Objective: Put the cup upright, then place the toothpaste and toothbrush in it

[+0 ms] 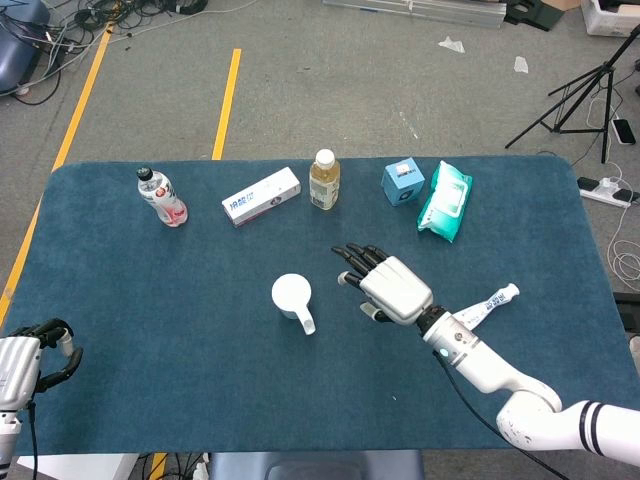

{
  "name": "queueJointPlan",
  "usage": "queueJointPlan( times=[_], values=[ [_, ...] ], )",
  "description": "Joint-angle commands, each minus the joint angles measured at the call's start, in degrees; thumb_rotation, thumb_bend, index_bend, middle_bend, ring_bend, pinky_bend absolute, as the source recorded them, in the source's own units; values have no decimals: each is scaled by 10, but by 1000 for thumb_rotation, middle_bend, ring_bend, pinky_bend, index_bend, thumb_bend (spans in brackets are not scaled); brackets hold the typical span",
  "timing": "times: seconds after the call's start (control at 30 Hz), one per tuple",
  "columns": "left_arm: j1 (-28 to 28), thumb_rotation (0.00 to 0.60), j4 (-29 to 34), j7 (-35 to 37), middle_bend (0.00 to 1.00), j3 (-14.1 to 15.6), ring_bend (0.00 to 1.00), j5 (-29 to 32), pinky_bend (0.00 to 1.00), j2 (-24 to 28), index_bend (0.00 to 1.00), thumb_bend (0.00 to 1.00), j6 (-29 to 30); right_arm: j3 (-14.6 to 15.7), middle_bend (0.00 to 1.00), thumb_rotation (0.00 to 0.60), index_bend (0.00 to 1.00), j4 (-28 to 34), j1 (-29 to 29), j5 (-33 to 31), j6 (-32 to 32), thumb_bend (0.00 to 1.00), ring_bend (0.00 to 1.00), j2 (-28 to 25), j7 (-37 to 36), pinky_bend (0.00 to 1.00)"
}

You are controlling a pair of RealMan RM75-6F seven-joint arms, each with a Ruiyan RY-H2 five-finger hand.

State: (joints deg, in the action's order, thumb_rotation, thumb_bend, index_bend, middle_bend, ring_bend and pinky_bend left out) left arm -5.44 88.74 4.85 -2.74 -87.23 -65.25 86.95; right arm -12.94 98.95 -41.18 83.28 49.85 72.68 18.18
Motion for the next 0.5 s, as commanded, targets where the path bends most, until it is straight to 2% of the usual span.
queueJointPlan(
  times=[0.03, 0.2, 0.5],
  values=[
    [1, 600, 1, 6, 474, 0, 541, 0, 520, 3, 570, 356, 2, -3, 0, 600, 334, -23, -20, -15, -13, 201, 0, 26, 12, 175],
    [1, 600, 0, 15, 474, -1, 542, 4, 520, 7, 570, 356, -3, -6, 0, 600, 335, -53, -50, -38, -33, 98, 0, 54, 33, 166],
    [-1, 600, -2, 26, 474, -3, 542, 12, 520, 11, 570, 356, -12, -14, 0, 600, 335, -78, -107, -121, -86, 91, 0, 84, 73, 159]
  ],
)
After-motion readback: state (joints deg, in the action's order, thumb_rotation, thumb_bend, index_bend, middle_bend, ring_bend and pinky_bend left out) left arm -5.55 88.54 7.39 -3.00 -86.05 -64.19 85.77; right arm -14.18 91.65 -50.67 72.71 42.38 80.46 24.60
